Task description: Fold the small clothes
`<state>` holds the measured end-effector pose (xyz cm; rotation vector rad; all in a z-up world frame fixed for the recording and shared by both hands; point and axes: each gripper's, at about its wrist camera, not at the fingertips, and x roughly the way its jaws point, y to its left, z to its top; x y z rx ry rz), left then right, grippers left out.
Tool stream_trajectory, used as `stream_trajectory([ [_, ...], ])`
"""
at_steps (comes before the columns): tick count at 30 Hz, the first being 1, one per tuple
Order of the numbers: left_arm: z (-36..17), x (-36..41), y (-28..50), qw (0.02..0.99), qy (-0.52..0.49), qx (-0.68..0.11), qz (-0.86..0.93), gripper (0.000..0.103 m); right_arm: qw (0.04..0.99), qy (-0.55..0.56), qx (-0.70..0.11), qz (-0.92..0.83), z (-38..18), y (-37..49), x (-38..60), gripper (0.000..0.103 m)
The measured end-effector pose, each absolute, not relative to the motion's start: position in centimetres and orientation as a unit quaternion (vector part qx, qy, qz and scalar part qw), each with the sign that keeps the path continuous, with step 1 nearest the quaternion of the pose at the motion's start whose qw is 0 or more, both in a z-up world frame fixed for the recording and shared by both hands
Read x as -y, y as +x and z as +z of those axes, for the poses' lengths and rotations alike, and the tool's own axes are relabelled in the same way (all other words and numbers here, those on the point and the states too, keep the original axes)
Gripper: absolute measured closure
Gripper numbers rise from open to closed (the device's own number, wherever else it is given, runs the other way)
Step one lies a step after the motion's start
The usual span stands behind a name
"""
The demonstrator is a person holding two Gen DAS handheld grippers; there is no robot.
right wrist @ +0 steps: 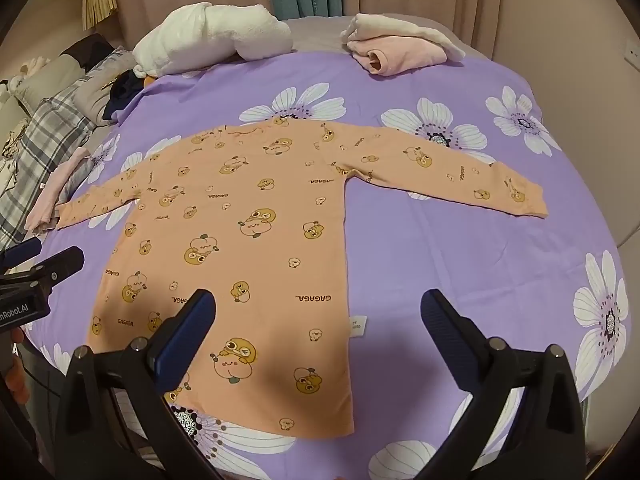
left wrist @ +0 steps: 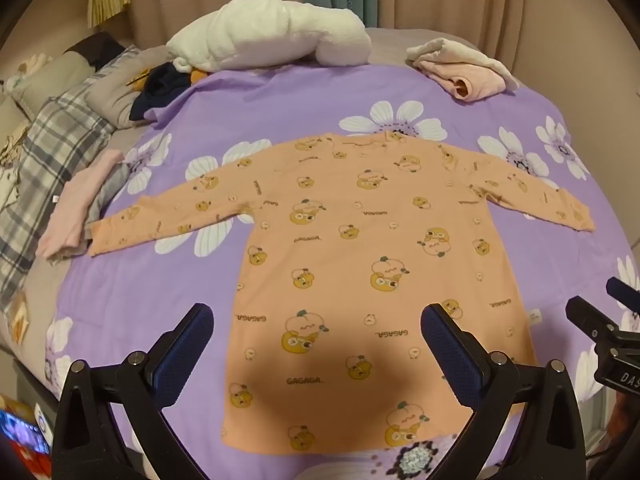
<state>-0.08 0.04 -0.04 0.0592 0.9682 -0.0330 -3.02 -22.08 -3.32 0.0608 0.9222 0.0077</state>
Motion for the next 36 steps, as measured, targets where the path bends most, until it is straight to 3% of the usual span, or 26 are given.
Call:
stream_trajectory([
  [36,-0.2,0.6,-0.5,0.884,0.034,-0.466,-0.019,0.001,0.895,0.033,-0.445,0.004,-3.0,-3.7,22.0,0.0],
])
